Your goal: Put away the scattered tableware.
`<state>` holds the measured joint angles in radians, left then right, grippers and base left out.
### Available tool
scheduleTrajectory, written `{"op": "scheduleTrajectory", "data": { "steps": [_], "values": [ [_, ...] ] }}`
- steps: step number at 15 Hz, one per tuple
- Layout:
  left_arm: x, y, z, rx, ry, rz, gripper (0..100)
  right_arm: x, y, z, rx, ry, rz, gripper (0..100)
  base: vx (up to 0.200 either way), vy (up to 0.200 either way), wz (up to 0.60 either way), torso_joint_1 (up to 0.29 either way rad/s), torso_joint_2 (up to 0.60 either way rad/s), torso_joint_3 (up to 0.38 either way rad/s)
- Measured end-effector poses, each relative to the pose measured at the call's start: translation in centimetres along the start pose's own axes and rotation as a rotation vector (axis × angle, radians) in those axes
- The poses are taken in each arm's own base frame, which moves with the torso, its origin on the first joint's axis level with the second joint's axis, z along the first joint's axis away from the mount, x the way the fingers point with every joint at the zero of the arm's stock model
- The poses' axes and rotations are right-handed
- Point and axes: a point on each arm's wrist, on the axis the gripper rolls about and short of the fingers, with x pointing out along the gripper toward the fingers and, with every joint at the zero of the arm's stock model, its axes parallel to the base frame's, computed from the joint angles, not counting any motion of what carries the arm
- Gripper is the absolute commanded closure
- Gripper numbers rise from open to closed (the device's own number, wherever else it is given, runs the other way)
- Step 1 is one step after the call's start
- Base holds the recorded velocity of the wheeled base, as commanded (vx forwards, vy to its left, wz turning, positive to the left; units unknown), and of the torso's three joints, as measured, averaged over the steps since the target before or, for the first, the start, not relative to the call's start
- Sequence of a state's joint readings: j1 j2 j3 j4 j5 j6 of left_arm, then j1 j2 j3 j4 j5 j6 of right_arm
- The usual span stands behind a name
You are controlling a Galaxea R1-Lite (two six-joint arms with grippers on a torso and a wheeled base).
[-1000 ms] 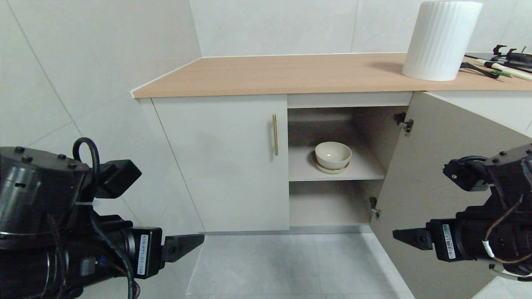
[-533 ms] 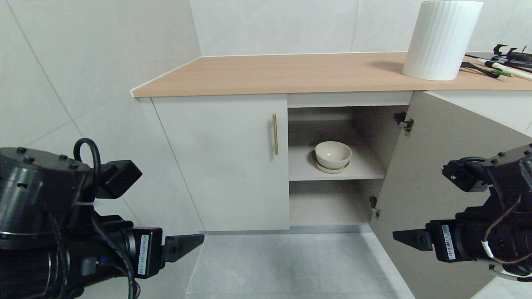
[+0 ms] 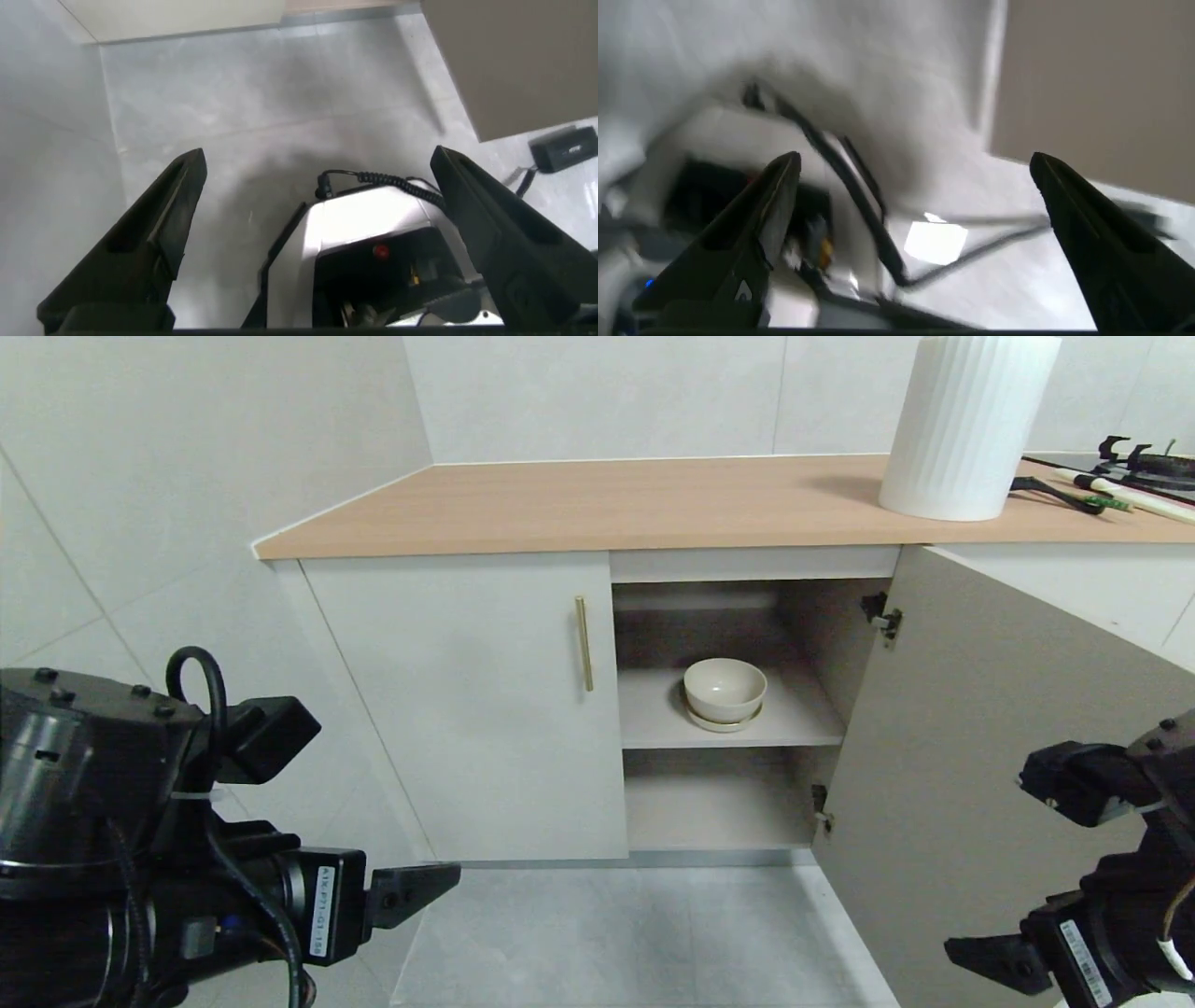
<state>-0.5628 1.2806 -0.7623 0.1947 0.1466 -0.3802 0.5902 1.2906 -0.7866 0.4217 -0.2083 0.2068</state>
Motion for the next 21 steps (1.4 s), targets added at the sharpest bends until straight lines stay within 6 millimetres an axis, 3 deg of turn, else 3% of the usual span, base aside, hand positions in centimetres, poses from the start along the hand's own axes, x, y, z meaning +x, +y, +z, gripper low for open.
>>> {"op": "scheduleTrajectory", "data": {
  "steps": [6,11,21],
  "values": [
    [0.0,-0.1,-0.2,0.006,0.007,-0.004,0,-2.6,-0.9,-1.7,-0.13,-0.031,0.032,0,0.0,-0.2,0.0,0.001,0.0,0.002],
    [0.1,0.0,-0.4,0.029,0.015,-0.002,0,-5.2,-1.6,-2.6,-0.151,-0.052,0.034,0,0.0,0.0,0.0,0.0,0.0,0.0],
    [0.1,-0.1,-0.4,0.029,0.014,-0.005,0,-6.3,-4.8,-1.7,-0.049,-0.094,-0.18,0,0.0,0.0,0.0,0.0,0.0,0.0]
  ]
}}
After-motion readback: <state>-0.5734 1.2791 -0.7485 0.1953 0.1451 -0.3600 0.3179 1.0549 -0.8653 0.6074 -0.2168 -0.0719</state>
